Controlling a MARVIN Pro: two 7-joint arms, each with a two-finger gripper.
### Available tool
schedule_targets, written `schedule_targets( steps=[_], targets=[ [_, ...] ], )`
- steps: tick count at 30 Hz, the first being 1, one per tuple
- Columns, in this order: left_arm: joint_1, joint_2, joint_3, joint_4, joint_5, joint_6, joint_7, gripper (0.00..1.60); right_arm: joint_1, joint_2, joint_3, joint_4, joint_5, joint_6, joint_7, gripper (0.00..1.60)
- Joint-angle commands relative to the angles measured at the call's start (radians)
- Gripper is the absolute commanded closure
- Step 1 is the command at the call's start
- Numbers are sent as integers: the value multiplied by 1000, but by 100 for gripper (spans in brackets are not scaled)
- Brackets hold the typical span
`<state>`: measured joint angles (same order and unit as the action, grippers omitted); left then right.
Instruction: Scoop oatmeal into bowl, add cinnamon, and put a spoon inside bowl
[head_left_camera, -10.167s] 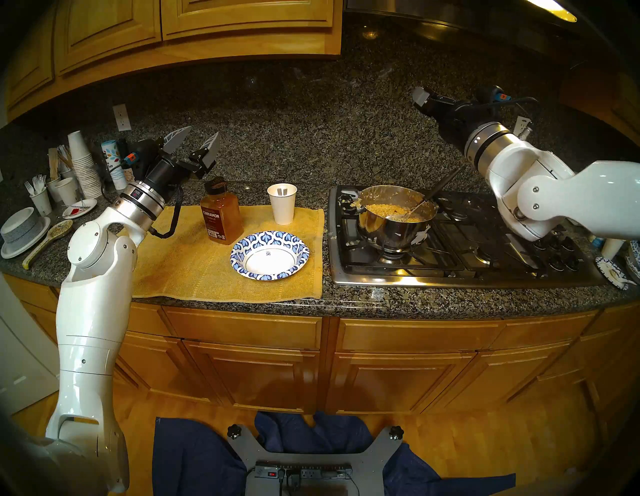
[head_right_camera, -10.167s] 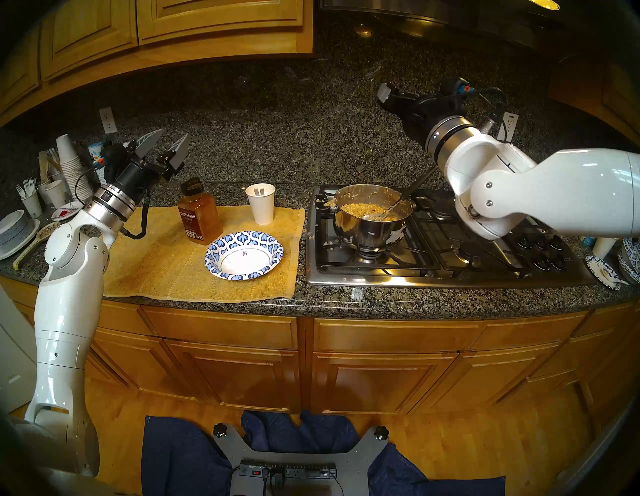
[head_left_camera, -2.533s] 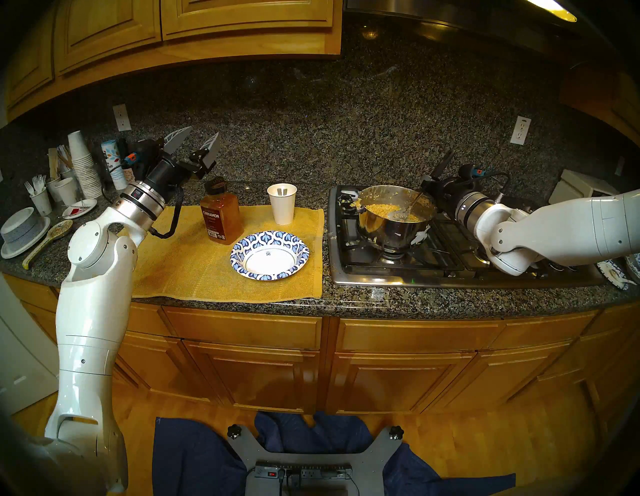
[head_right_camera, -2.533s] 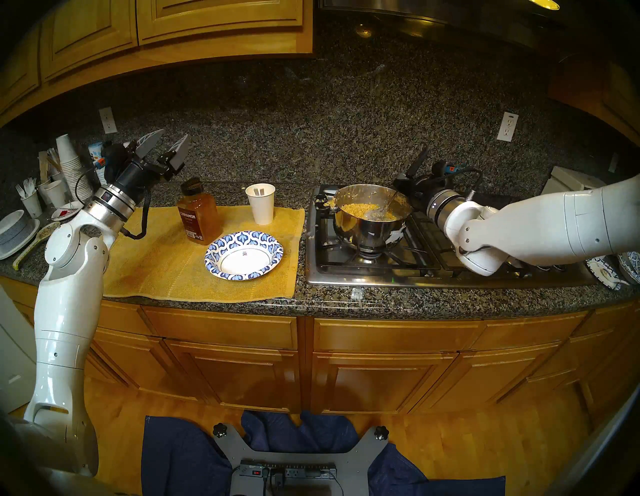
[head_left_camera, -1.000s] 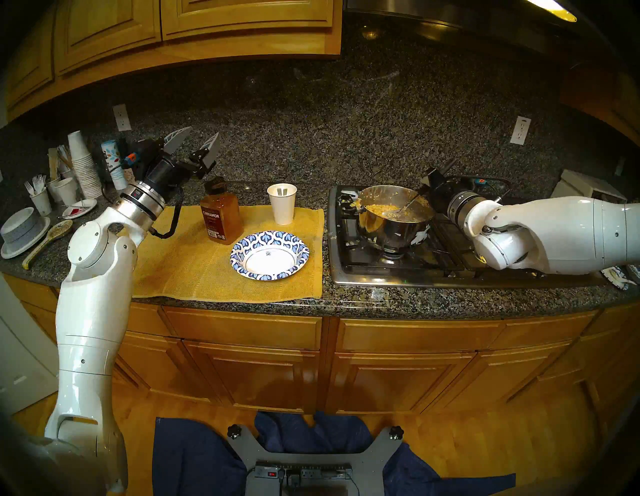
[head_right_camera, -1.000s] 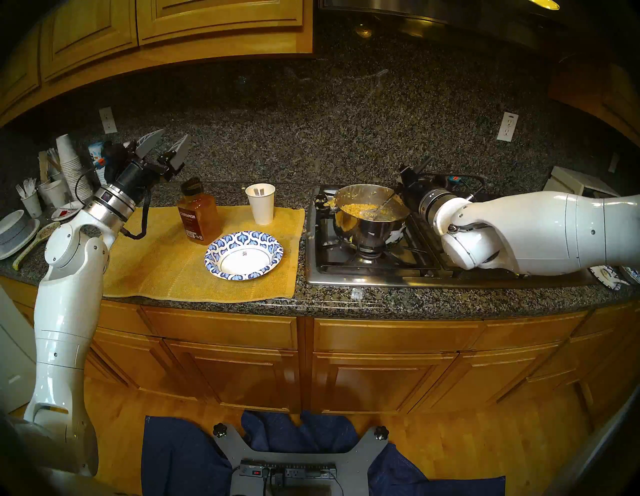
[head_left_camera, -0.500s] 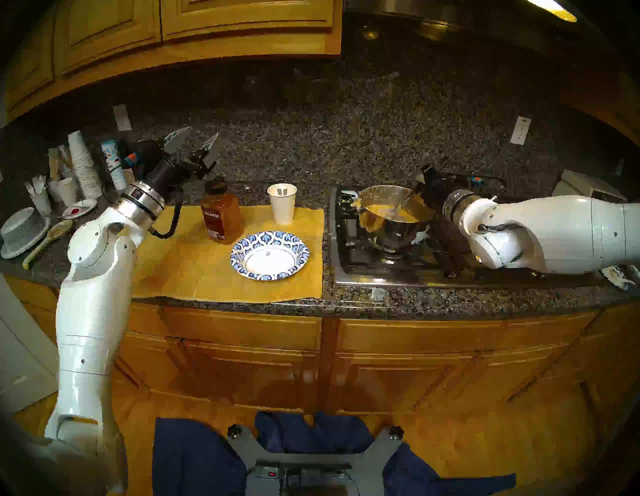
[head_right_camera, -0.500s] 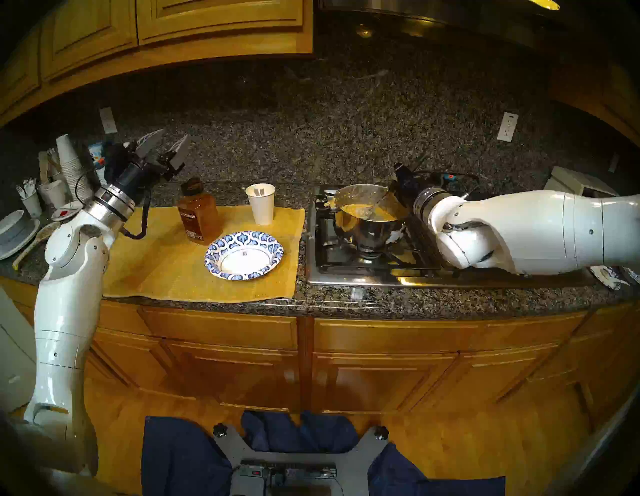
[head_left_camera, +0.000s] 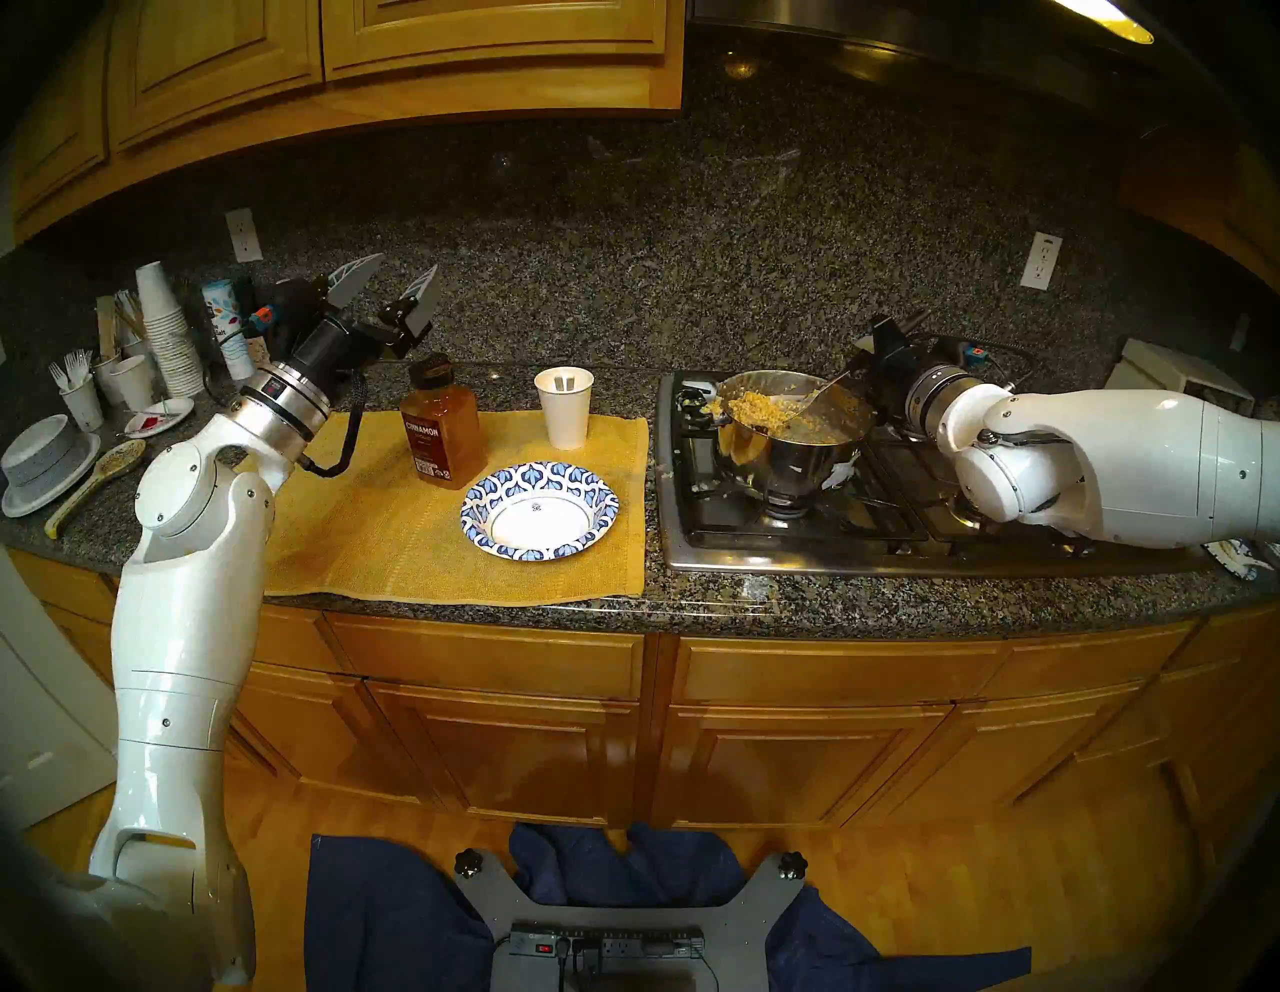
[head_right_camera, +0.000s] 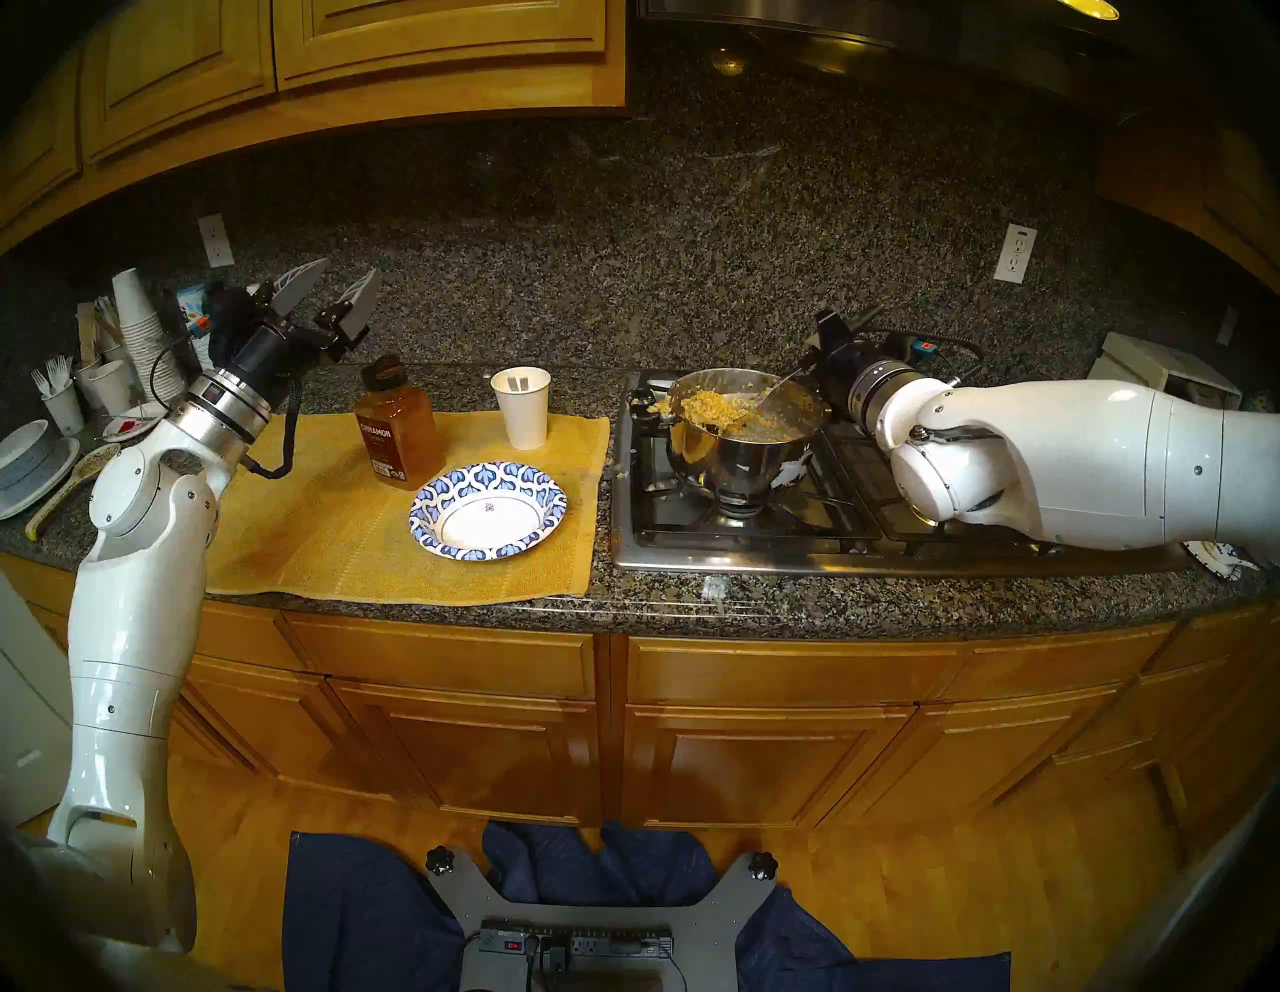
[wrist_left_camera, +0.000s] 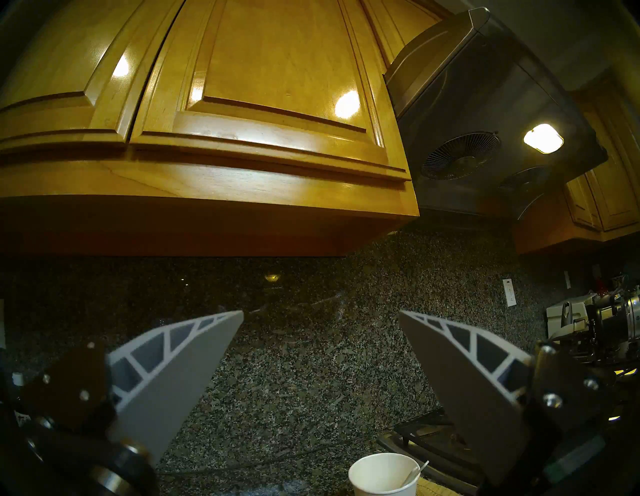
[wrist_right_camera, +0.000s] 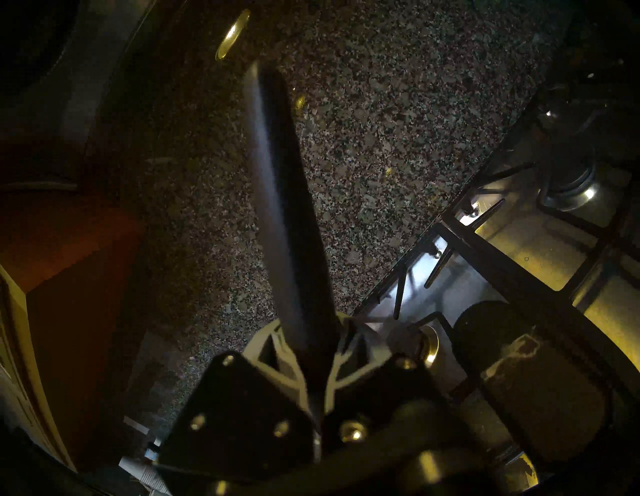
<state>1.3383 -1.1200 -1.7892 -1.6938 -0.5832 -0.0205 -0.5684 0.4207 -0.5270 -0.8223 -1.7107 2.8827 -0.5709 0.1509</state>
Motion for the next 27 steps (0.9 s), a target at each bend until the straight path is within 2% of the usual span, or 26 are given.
schedule_targets(
  steps=[1, 12, 27],
  targets=[
    [-30, 0, -6, -23, -8, -9, -1, 0, -7, 37, 91, 11, -3, 3, -2, 160],
    [-30, 1, -5, -23, -8, -9, -1, 0, -60, 98, 170, 7, -3, 17, -13, 160],
    [-30, 1, -5, -23, -8, -9, -1, 0, -62, 168, 254, -64, -3, 32, -22, 160]
  ],
)
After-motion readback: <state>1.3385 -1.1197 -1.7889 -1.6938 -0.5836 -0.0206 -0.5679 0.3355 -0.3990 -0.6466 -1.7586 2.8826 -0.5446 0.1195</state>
